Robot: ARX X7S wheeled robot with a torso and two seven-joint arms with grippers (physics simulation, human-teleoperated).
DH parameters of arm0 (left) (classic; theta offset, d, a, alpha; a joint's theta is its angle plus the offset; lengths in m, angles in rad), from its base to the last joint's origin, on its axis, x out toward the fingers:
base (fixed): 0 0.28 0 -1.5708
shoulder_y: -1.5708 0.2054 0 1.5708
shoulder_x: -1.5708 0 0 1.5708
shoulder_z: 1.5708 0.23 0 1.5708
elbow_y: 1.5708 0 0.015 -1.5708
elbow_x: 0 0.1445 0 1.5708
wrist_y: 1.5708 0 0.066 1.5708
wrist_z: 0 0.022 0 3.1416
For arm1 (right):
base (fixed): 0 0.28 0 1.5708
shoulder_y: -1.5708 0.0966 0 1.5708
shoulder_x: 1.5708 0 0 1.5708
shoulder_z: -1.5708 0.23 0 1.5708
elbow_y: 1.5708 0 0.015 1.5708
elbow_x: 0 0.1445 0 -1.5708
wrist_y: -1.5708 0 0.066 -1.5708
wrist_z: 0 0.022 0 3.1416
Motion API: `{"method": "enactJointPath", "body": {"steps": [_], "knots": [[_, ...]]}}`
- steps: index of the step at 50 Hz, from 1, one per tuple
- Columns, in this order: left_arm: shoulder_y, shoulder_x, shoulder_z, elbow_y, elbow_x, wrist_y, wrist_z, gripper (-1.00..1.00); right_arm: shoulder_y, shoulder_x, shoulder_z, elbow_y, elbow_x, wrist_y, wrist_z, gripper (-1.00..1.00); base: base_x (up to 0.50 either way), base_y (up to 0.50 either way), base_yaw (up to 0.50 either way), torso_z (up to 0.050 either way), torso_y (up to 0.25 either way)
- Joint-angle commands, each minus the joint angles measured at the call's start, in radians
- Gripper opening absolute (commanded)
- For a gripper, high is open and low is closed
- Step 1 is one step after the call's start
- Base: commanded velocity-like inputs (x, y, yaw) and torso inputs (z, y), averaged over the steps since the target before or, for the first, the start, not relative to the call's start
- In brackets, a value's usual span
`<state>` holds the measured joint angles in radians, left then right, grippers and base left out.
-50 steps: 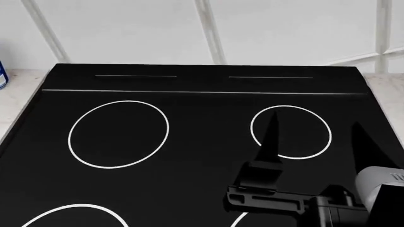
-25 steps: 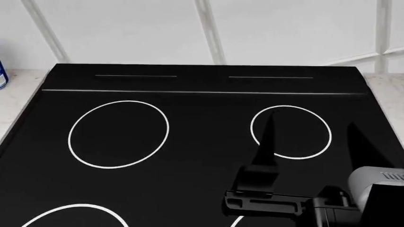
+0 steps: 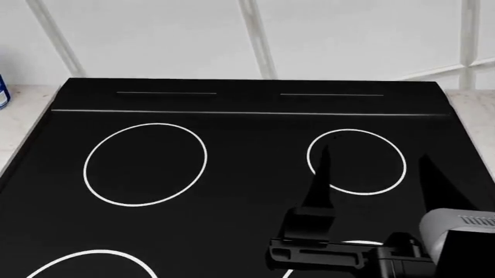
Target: Pick the broccoli from the counter and place it in the microwave.
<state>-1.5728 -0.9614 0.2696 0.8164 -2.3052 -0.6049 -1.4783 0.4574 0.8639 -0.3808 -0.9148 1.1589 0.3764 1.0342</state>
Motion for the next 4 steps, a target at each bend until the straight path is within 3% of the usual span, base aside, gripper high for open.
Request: {"method": "enactJointPath", "body": {"steps": [1, 4], "knots": [[0.110, -0.060, -0.007, 0.052, -0.014, 0.065, 0.021, 1.00, 0.006, -0.001, -0.006, 0.001, 0.001, 0.004, 0.001, 1.00, 0.00, 0.00, 0.00, 0.000, 0.000], [0.145, -0.062, -0.011, 0.063, 0.001, 0.074, 0.026, 1.00, 0.005, -0.001, -0.007, 0.004, -0.001, 0.004, -0.003, 1.00, 0.00, 0.00, 0.00, 0.000, 0.000]]}}
